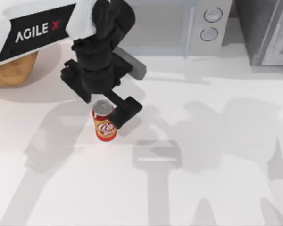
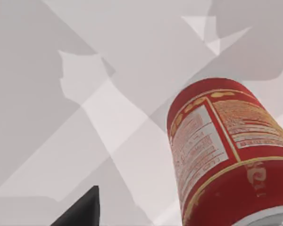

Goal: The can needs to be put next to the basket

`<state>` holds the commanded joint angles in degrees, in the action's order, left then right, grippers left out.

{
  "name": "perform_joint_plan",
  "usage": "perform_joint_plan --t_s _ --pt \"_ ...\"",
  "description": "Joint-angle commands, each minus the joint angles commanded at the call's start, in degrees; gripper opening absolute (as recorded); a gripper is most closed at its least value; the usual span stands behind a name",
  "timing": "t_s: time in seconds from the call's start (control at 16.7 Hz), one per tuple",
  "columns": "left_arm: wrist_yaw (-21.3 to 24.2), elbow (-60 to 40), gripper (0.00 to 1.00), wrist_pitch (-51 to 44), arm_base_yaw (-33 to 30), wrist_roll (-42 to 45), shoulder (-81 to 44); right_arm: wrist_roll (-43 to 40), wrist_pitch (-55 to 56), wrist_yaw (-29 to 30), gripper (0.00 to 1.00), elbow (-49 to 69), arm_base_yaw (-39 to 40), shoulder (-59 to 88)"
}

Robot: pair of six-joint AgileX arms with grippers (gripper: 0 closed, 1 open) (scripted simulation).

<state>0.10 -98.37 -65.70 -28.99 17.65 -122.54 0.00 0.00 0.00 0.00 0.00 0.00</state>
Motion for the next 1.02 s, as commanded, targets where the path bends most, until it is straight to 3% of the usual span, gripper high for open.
perform_joint_plan --t_s 0.42,1.02 --pt "0.0 3.11 1.0 3.78 -0.02 0.0 -0.69 0.0 0.0 0.0 1.0 0.0 0.0 0.0" --pt "0.0 3.11 0.25 3.78 -0.02 0.0 -0.69 0.0 0.0 0.0 1.0 0.0 0.0 0.0"
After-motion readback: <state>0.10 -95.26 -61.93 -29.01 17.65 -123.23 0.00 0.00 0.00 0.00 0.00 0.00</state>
